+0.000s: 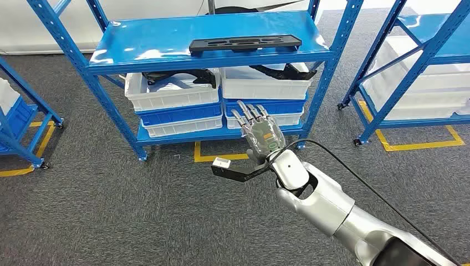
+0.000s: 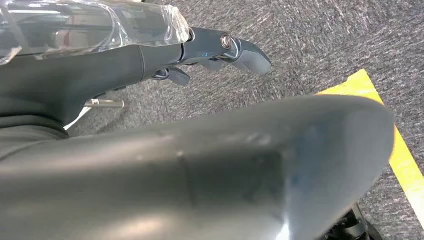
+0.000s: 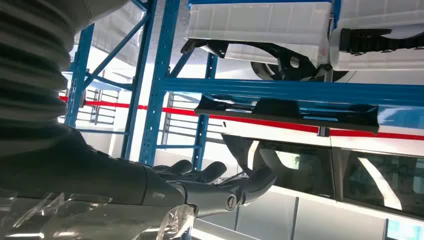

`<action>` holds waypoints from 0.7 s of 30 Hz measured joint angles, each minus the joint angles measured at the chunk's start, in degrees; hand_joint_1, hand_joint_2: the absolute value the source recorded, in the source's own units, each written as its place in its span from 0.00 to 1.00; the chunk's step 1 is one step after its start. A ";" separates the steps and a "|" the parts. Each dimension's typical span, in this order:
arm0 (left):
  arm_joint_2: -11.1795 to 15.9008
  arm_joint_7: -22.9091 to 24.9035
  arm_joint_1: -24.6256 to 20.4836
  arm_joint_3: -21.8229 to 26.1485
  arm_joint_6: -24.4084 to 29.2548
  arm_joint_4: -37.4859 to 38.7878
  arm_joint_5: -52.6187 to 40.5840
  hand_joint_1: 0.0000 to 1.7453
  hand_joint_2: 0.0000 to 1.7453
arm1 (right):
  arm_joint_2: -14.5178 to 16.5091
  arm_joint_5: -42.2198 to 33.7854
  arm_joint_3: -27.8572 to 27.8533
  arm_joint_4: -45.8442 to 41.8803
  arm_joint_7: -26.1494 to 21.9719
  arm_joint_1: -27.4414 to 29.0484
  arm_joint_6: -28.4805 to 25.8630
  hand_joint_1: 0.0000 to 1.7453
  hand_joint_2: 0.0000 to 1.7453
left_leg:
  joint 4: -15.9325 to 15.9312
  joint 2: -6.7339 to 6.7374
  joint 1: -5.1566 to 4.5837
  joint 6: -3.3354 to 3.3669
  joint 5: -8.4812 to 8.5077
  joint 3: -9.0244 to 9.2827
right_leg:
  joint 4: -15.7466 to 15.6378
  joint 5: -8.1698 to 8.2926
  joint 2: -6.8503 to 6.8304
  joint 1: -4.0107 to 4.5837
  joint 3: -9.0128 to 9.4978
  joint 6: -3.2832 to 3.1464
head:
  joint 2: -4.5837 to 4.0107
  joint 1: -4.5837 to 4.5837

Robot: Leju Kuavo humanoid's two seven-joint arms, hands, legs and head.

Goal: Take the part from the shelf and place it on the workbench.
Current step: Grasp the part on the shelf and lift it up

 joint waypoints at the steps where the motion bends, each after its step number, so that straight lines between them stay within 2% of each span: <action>1: 0.00 0.00 0.01 0.00 0.00 0.00 0.00 0.00 0.00 | 0.00 0.00 0.00 0.01 0.00 -0.01 0.00 0.00 1.00 | 0.17 -0.05 0.20 -0.30 -0.21 0.12 | -2.49 1.50 -0.10 -0.19 1.06 0.24 | 0.00 0.00; 2: 0.02 0.00 0.01 0.00 0.00 0.01 0.00 0.00 0.00 | 0.00 -0.02 0.00 0.03 0.00 -0.02 0.00 0.00 1.00 | 0.41 -0.07 0.32 -0.64 -0.47 0.17 | -4.59 2.37 -0.26 -0.36 1.98 0.56 | 0.00 0.01; 3: 0.12 0.00 -0.03 0.00 0.01 0.05 0.00 0.00 0.00 | 0.01 -0.05 0.03 0.10 0.00 -0.08 0.00 0.00 1.00 | 0.88 -0.12 0.36 -1.29 -0.94 0.13 | -7.86 3.70 -0.39 -0.51 3.32 0.87 | -0.01 0.13; 4: 0.20 0.01 -0.08 0.00 0.03 0.10 0.00 0.00 0.00 | 0.04 -0.09 0.04 0.18 -0.01 -0.13 -0.01 0.00 1.00 | 1.29 -0.15 0.31 -1.86 -1.35 -0.02 | -9.99 4.29 -0.39 -0.60 4.15 0.64 | -0.01 0.24; 5: 0.28 0.02 -0.13 -0.01 0.04 0.15 0.00 0.00 0.00 | 0.09 -0.13 0.06 0.26 -0.02 -0.14 -0.01 0.00 1.00 | 1.54 -0.14 0.17 -2.29 -1.62 -0.20 | -10.72 4.04 -0.33 -0.57 4.30 0.15 | -0.01 0.23; 7: 0.32 0.04 -0.17 -0.02 0.05 0.20 0.00 0.00 0.00 | 0.19 -0.18 0.07 0.38 -0.09 -0.16 -0.02 0.00 1.00 | 1.44 -0.06 0.18 -2.73 -1.74 -0.35 | -10.30 3.54 0.07 -0.36 3.75 -1.51 | 0.00 0.10; 9: 0.33 0.04 -0.21 -0.02 0.04 0.20 0.00 0.00 0.00 | 0.27 -0.19 0.07 0.42 -0.18 -0.27 -0.04 0.00 1.00 | 2.56 -0.05 0.40 -2.89 -2.55 -0.86 | -10.19 3.37 0.27 -0.19 3.68 -2.47 | 0.00 -0.02; 10: 0.33 0.04 -0.26 -0.02 0.04 0.20 0.00 0.00 0.00 | 0.32 -0.19 0.07 0.42 -0.22 -0.41 -0.05 0.00 1.00 | 4.97 -0.08 0.38 -2.85 -3.75 -2.00 | -10.22 3.30 0.34 -0.09 3.78 -2.83 | 0.00 -0.05; 11: 0.33 0.04 -0.31 -0.02 0.04 0.20 0.00 0.00 0.00 | 0.37 -0.20 0.07 0.42 -0.27 -0.51 -0.07 0.00 1.00 | 8.71 -0.15 0.22 -2.71 -5.37 -3.90 | -10.24 3.20 0.36 0.06 3.91 -3.09 | 0.00 -0.09; 13: 0.33 0.04 -0.31 -0.02 0.04 0.20 0.00 0.00 0.00 | 0.44 -0.27 0.09 0.51 -0.33 -0.60 -0.09 0.00 1.00 | 17.44 -0.22 -0.35 -2.23 -8.22 -8.79 | -10.24 2.93 0.44 0.60 4.17 -3.54 | 0.00 -0.16; 14: 0.33 0.04 -0.25 -0.02 0.04 0.20 0.00 0.00 0.00 | 0.47 -0.31 0.12 0.58 -0.35 -0.57 -0.09 0.00 1.00 | 20.10 -0.24 -0.68 -1.90 -8.57 -10.61 | -10.24 2.79 0.52 0.92 4.34 -3.75 | 0.00 -0.17; 15: 0.33 0.04 -0.18 -0.02 0.04 0.20 -0.01 0.00 0.00 | 0.49 -0.33 0.15 0.67 -0.36 -0.56 -0.09 0.00 1.00 | 20.48 -0.27 -1.07 -1.38 -7.75 -11.41 | -10.24 2.61 0.63 1.28 4.58 -3.98 | 0.00 -0.17; 16: 0.33 0.04 -0.13 -0.02 0.05 0.20 -0.02 0.00 0.00 | 0.55 -0.34 0.16 0.73 -0.36 -0.57 -0.09 0.00 1.00 | 18.47 -0.33 -1.51 -0.67 -5.85 -11.09 | -10.25 2.44 0.76 1.64 4.90 -4.17 | 0.00 -0.17; 18: 0.40 0.03 -0.12 -0.02 0.08 0.25 -0.07 0.00 0.00 | 0.73 -0.34 0.17 0.78 -0.37 -0.68 -0.08 0.00 1.00 | 10.65 -0.74 -2.55 1.37 -1.17 -8.39 | -10.30 2.07 0.98 2.17 5.53 -4.42 | 0.00 -0.16; 19: 0.44 0.03 -0.13 -0.03 0.10 0.30 -0.09 0.00 0.00 | 0.85 -0.34 0.19 0.81 -0.37 -0.77 -0.08 0.00 1.00 | 7.31 -0.94 -3.00 2.21 0.27 -7.17 | -10.34 1.93 1.08 2.29 5.70 -4.39 | 0.00 -0.14; 20: 0.47 0.02 -0.14 -0.03 0.12 0.35 -0.10 0.00 0.00 | 0.94 -0.35 0.22 0.85 -0.36 -0.84 -0.07 0.00 1.00 | 5.34 -1.10 -3.33 2.78 0.87 -6.45 | -10.40 1.86 1.13 2.29 5.76 -4.24 | 0.00 -0.14; 21: 0.50 0.03 -0.15 -0.04 0.13 0.40 -0.10 0.00 0.00 | 1.01 -0.40 0.26 0.88 -0.36 -0.88 -0.06 0.00 1.00 | 4.65 -1.15 -3.51 3.03 0.74 -6.20 | -10.51 1.81 1.16 2.23 5.73 -4.02 | 0.00 -0.13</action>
